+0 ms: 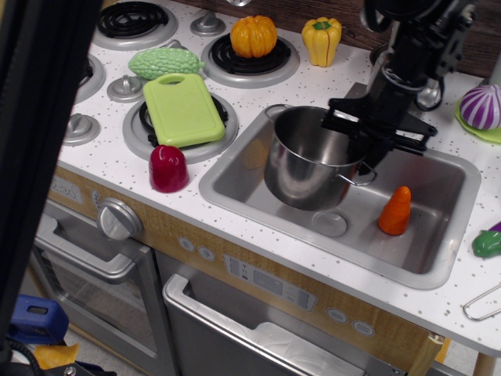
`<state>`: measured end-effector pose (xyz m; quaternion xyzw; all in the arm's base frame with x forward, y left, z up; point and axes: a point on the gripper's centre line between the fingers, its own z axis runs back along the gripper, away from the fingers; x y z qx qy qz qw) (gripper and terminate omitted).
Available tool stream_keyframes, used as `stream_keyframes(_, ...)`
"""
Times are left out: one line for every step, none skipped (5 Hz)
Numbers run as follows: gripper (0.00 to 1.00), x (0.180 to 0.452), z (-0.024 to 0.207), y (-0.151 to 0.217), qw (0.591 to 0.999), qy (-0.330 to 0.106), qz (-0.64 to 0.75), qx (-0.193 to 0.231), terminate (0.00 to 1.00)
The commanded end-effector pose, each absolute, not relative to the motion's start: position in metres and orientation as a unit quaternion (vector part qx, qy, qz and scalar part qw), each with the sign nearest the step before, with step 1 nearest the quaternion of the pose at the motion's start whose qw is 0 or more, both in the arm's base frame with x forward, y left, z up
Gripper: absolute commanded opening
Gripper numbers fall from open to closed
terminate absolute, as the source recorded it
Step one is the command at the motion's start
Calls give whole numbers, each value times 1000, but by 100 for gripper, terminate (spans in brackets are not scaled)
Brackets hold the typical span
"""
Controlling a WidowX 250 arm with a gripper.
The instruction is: Pick up pot from sink
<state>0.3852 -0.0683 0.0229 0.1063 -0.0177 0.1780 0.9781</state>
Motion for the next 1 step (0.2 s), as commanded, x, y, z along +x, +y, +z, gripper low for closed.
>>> stream_keyframes(0,395,69,-74,975,-88,188,77,100)
